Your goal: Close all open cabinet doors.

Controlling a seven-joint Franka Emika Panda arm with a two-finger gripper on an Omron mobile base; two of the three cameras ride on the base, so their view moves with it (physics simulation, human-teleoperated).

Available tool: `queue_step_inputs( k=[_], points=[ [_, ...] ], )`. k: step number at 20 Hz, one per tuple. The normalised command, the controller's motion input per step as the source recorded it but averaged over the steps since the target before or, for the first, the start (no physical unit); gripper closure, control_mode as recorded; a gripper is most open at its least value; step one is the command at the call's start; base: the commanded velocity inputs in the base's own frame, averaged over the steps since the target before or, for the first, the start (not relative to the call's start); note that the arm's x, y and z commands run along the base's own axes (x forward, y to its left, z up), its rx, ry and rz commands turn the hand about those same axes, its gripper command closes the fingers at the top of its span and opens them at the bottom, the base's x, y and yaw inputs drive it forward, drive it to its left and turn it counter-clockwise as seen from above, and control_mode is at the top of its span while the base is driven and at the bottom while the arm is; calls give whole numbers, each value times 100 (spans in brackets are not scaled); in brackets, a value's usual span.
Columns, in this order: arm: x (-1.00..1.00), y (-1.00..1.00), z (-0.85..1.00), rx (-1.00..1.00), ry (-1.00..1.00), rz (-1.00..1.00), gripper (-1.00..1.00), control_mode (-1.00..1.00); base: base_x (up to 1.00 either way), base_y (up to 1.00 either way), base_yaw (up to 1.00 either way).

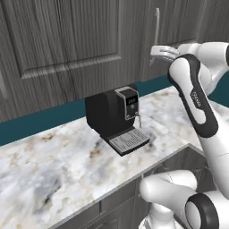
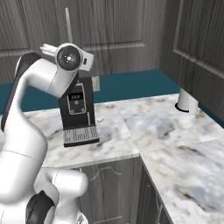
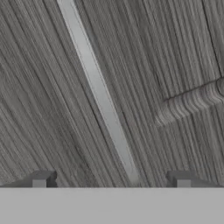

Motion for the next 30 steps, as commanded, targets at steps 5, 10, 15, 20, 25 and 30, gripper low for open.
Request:
queue_step_inputs(
  k=[5,10,15,20,25,30],
  points=[
    [-33,0,1,-1,3,-1,-100,-100,0,0,0],
    [-39,0,0,-11,28,-7,-100,-100,0,0,0],
    [-51,0,0,-18,37,-11,-100,-100,0,0,0],
    [-48,0,-23,-21,44,-14,-100,-100,0,0,0],
    [-58,-3,-82,-11,36,-14,-100,-100,0,0,0],
    [-27,-21,-100,1,23,-5,-100,-100,0,0,0]
  ],
)
